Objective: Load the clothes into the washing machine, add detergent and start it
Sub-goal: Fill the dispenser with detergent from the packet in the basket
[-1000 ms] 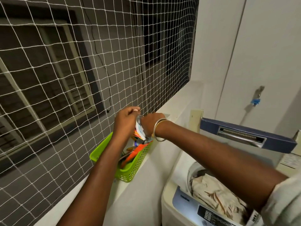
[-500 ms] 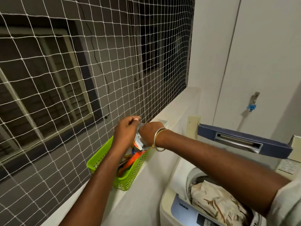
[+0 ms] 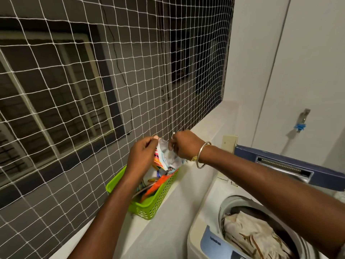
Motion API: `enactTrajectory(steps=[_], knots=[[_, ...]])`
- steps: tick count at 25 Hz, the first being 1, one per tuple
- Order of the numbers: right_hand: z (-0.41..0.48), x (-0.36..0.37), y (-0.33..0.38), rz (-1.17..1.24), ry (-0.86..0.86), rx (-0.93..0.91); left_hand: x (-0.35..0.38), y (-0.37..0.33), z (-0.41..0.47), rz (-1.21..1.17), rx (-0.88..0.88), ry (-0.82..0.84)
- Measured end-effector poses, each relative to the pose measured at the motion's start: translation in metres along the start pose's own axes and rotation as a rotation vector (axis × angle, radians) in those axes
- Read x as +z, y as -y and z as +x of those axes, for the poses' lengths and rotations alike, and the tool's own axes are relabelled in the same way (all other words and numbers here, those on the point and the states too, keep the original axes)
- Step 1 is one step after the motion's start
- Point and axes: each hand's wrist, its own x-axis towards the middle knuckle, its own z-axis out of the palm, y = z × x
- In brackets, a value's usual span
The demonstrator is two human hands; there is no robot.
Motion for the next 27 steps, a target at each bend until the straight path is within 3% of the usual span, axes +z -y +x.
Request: enactTrajectory(steps=[2, 5, 9, 12, 20, 27], knots=[[-0.001, 0.003, 0.001, 0.111, -0.112, -0.039, -0.001, 0.001, -0.001, 0.012, -0.02, 0.001], [-0.004, 0.012, 0.006, 0.212, -0.144, -0.048, -0.001, -0.002, -0.002, 0.026, -0.07, 0.015], [-0.001, 0.027, -0.003, 0.391, -0.184, 0.069, 0.002, -0.003, -0.004, 0.02, -0.088, -0.004], [0.004, 0.04, -0.012, 0.348, -0.174, 0.127, 0.003, 0.003, -0.003, 0.012, -0.067, -0.015], [0.001, 0.055, -0.007, 0.155, -0.18, 0.051, 0.004, 0.018, -0.008, 0.048, -0.061, -0.069], [0.001, 0.04, -0.009, 0.426, -0.153, 0.16, -0.003, 0.006, -0.012, 0.03, -0.085, -0.035]])
